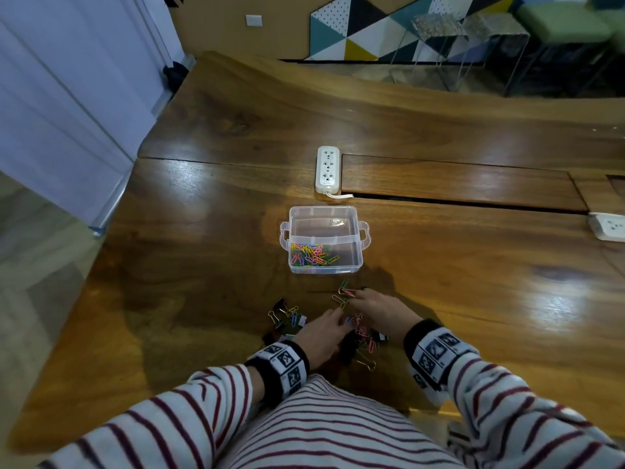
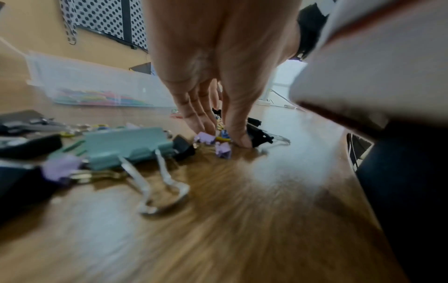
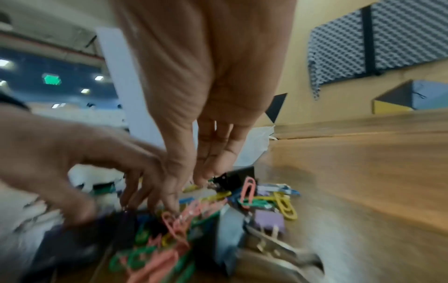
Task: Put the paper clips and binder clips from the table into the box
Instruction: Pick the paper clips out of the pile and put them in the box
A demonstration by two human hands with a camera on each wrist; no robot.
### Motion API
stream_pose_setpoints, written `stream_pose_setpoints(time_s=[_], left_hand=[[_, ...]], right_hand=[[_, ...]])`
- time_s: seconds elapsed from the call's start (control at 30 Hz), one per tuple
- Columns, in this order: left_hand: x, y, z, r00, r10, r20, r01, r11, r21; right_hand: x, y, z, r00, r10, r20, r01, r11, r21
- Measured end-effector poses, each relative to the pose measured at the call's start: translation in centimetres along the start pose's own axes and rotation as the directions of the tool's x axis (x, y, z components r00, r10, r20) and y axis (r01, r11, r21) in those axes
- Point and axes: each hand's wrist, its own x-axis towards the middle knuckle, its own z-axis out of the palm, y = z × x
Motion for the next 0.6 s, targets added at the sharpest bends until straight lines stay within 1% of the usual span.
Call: stream_pose_setpoints(time_s=[0.03,0.1,0.17,0.2,0.27,0.37,0.43,0.47,0.53,0.6], left_hand=[[0.1,0.2,0.1,0.999,-0.003,-0.033,0.002,1.000,-0.028],[0.3,0.3,0.2,0.994,-0.019,-0.108,0.010,0.996,-0.089],[0.3,0.2,0.2,0.987,-0.037,-0.156,0.017,0.992,-0.128],[0.3,0.1,0.2,0.986,-0.048,-0.159,0.026,0.990,-0.135],[0.5,0.0,0.0,0.987,-0.065,-0.148,0.045,0.990,-0.131],[1.0,-0.6,-0.4,0.992,-0.120,-0.044,0.112,0.984,-0.140],[1.2,-0.9,-0.6,0.990,-0.139,-0.021,0.135,0.980,-0.145],[1.2,-1.0,-0.7,0.990,-0.139,-0.024,0.135,0.981,-0.140],[1.2,-1.0,-0.9,0.992,-0.127,-0.027,0.123,0.984,-0.127],[1.2,-1.5,-1.2,0.993,-0.114,-0.031,0.108,0.984,-0.142]], right_hand=[[-0.4,0.2,0.4,0.998,-0.008,0.054,0.011,0.999,-0.052],[-0.9,0.5,1.2,0.996,-0.007,0.094,0.018,0.993,-0.115],[-1.0,0.6,1.7,0.997,0.002,0.071,0.005,0.995,-0.102],[-0.9,0.6,1.8,0.999,0.004,0.045,0.000,0.997,-0.076],[-0.5,0.6,1.5,1.000,-0.008,-0.004,0.008,1.000,0.000],[0.1,1.0,1.2,0.999,-0.015,-0.040,0.019,0.995,0.100],[0.3,1.4,0.9,0.998,0.006,-0.068,0.006,0.985,0.175],[0.3,1.6,0.9,0.996,0.032,-0.084,-0.012,0.975,0.220],[0.0,1.8,0.5,0.988,0.121,-0.092,-0.084,0.939,0.332],[-0.4,2.2,0.2,0.974,0.206,-0.093,-0.138,0.868,0.476]])
